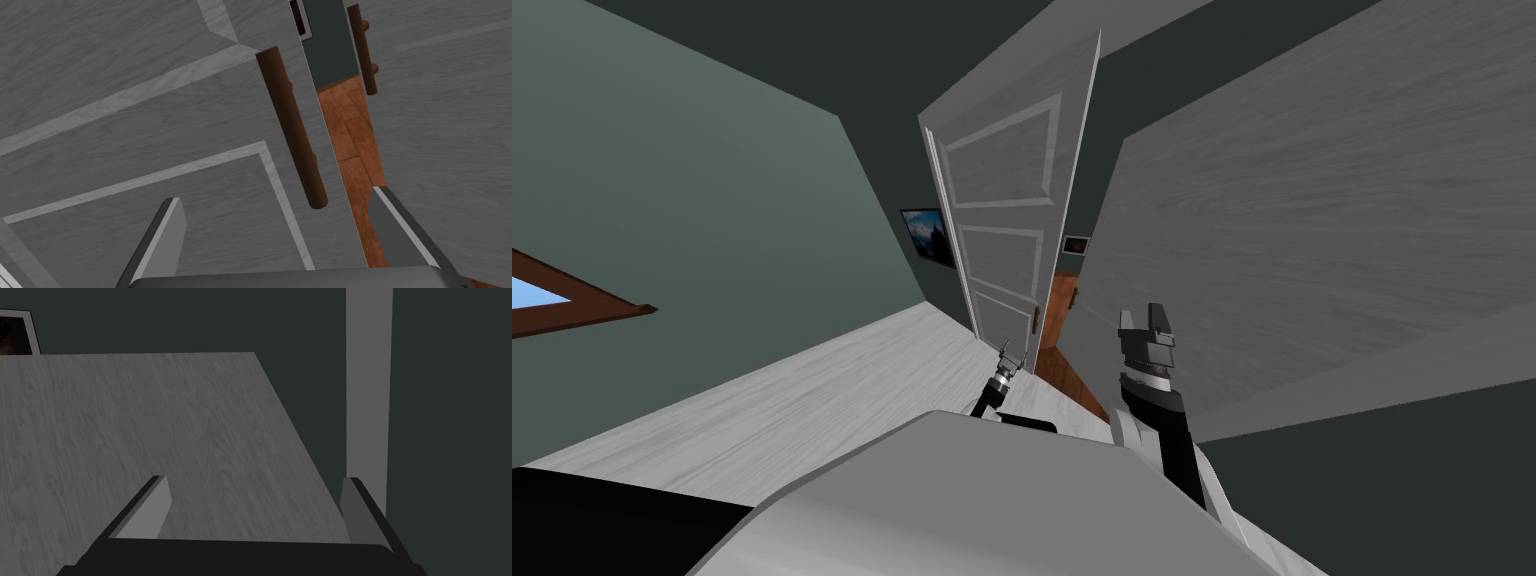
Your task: Push the door open
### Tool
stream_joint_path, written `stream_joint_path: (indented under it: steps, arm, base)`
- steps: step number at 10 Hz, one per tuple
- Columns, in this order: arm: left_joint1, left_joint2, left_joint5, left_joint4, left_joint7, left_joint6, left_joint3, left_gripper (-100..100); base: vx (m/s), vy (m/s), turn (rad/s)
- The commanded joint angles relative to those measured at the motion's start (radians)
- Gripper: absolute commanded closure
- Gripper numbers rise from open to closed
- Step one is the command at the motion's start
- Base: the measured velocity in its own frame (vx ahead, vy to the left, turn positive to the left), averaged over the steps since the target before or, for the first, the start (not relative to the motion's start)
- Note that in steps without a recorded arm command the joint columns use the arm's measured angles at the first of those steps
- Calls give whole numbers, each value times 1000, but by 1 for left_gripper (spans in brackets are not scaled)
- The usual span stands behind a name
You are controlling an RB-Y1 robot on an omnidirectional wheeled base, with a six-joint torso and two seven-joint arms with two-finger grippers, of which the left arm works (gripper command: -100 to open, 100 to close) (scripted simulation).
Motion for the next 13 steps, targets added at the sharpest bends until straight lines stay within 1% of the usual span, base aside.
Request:
stream_joint_path:
  steps: [1,7,8,11,13]
  arm:
    - [-10,-4,6,37,34,-11,-15,-100]
    - [-48,-27,25,166,140,-44,-63,-100]
    - [-58,-34,30,200,169,-53,-76,-100]
    - [-71,-44,36,244,205,-65,-92,-100]
    - [-82,-55,42,285,239,-75,-108,-100]
  base:
    - [76,12,7]
    - [97,13,7]
    - [130,32,12]
    - [111,16,4]
    - [105,9,6]
